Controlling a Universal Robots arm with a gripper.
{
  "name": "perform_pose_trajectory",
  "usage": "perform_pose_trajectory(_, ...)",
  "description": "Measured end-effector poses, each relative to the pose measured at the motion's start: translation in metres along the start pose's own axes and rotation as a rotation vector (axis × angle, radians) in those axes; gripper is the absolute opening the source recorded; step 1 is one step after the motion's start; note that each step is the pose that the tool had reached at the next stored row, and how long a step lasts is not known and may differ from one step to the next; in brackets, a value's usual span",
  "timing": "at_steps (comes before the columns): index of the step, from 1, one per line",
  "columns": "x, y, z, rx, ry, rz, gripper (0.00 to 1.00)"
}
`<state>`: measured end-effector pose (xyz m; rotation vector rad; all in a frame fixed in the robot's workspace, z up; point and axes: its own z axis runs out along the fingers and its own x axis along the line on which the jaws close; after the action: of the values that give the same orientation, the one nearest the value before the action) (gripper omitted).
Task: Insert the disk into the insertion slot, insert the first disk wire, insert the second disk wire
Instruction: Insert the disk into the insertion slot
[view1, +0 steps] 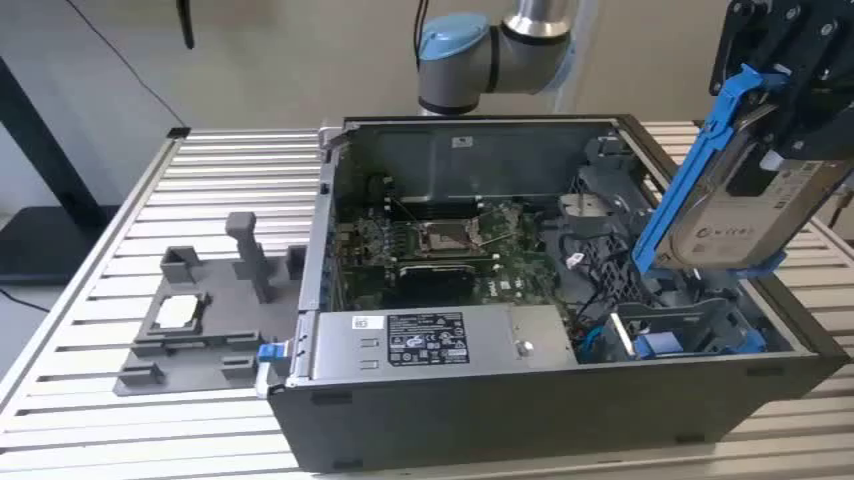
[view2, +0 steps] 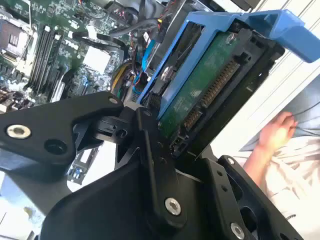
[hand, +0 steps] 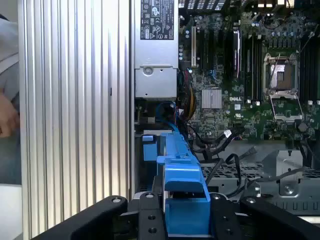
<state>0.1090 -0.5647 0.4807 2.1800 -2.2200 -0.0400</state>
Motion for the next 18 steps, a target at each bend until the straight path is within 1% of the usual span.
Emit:
perform_pose_trajectory(8, 0.0000, 0.0000, 0.0005, 0.0000, 0.0001, 0.000, 0.33)
perform_pose_trajectory(18, 0.0004, -0.0019, 0.0088, 0.0000, 0.0001, -0.001, 0.33)
